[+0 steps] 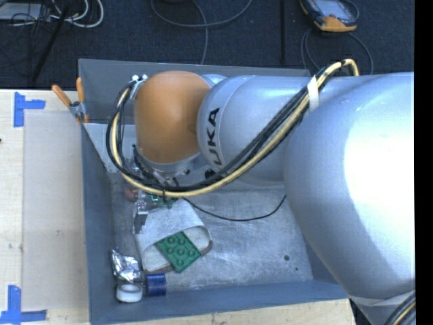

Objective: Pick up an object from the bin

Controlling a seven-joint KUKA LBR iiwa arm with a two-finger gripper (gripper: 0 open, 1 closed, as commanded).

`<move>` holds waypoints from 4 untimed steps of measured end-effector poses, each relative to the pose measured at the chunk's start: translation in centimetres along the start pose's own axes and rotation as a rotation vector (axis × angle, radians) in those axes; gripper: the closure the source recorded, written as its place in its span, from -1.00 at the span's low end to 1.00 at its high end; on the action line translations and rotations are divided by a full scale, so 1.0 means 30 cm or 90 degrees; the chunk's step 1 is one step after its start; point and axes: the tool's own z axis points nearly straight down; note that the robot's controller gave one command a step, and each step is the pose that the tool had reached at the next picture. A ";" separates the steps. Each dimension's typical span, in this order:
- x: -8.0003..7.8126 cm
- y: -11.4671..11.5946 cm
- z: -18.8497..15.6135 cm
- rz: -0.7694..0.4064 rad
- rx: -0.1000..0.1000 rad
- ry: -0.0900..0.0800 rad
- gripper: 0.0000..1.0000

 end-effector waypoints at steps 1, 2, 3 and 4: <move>0.008 -0.111 0.133 -0.002 -0.012 -0.018 -1.00; 0.276 -0.199 0.053 -0.132 0.000 -0.004 -1.00; 0.238 -0.432 0.140 -0.251 0.001 -0.028 -1.00; 0.214 -0.425 0.127 -0.248 -0.004 -0.048 1.00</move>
Offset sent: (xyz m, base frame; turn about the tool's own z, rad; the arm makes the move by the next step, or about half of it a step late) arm -0.0107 -0.0562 -0.0687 0.0028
